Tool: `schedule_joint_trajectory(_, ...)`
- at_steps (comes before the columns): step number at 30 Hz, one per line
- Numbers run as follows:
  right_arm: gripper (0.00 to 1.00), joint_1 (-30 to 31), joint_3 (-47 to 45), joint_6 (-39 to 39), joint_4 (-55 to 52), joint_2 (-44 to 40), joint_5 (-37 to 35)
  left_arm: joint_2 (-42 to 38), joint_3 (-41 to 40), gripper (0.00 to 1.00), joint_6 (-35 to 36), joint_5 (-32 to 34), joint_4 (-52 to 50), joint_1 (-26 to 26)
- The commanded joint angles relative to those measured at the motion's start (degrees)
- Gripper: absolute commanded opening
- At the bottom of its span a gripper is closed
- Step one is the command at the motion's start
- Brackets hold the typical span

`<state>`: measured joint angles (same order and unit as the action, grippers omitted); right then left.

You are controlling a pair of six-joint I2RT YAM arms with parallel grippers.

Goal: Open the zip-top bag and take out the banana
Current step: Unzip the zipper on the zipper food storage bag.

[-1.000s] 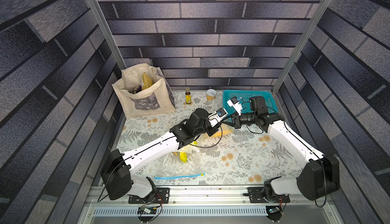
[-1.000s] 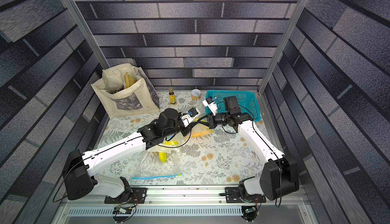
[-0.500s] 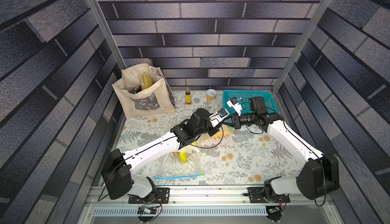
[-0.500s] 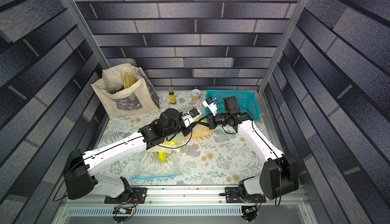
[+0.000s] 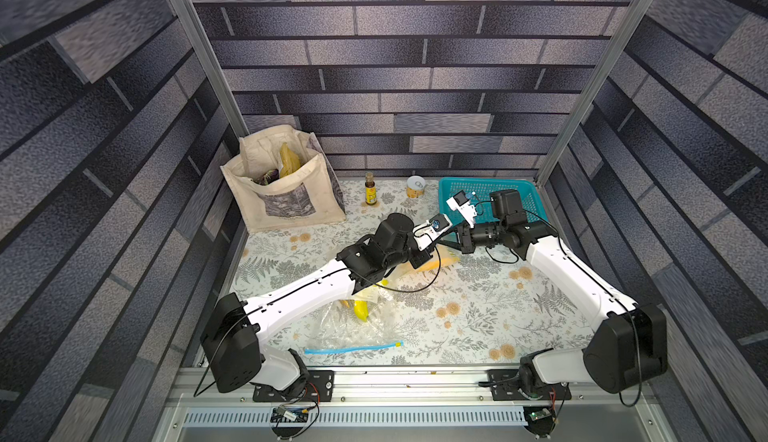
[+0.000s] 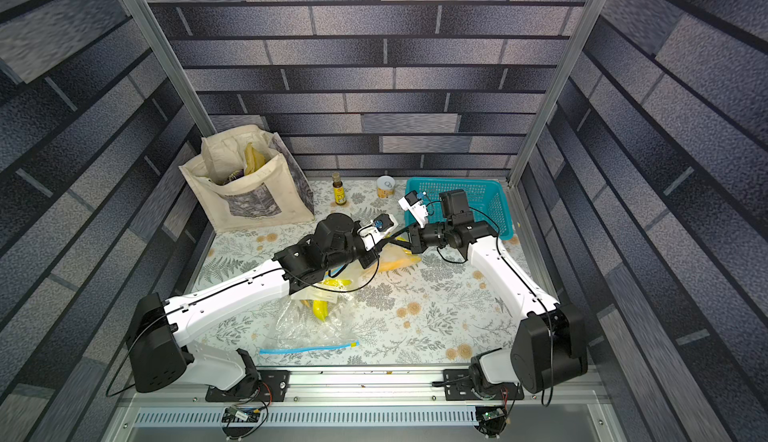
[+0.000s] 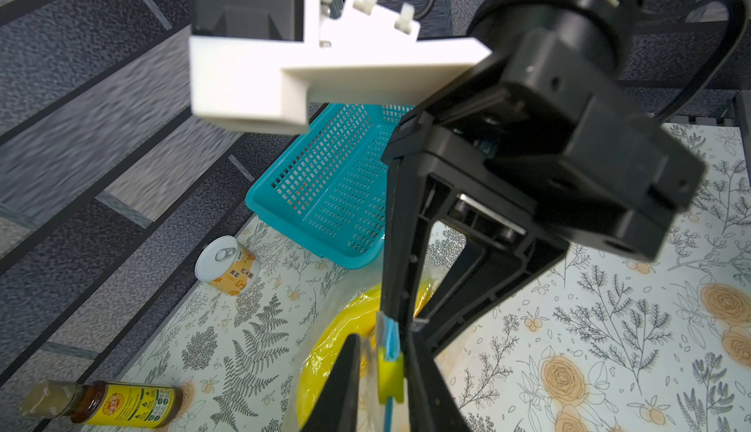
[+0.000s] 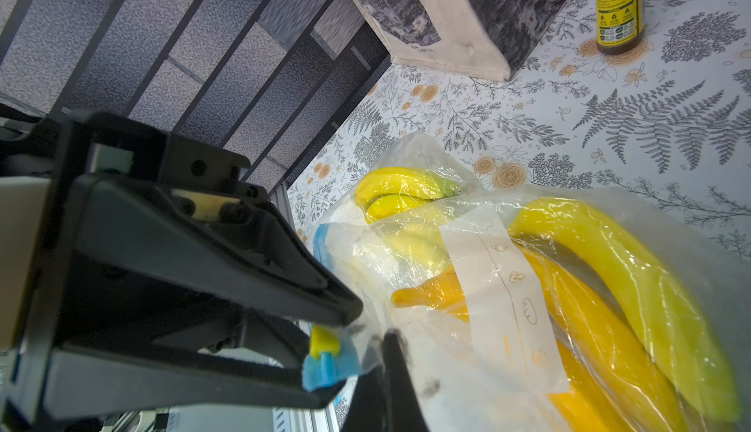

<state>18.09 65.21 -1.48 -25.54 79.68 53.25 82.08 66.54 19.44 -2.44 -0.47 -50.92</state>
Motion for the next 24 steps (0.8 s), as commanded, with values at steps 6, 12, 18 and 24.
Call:
schedule_joint_trajectory(6, 0.00, -0.26, 2.70, -0.82, -2.82, 0.21, 2.64, -0.23, 1.09, 0.13, 1.47, 1.72, -0.33, -0.32)
schedule_joint_trajectory(12, 0.00, -0.25, 2.81, -2.05, -4.95, 0.21, 2.87, -1.11, 0.53, 0.07, 2.05, 2.43, -0.58, -0.24)
schedule_joint_trajectory(18, 0.00, -0.29, 3.17, -4.02, -8.11, 0.65, 2.24, -2.01, -0.11, 0.04, 2.36, 3.07, -0.34, -0.10)
schedule_joint_trajectory(24, 0.00, -1.20, 2.68, -3.40, -7.87, 0.22, 1.01, -3.54, -1.17, 0.04, 2.50, 3.53, -1.38, 0.20)
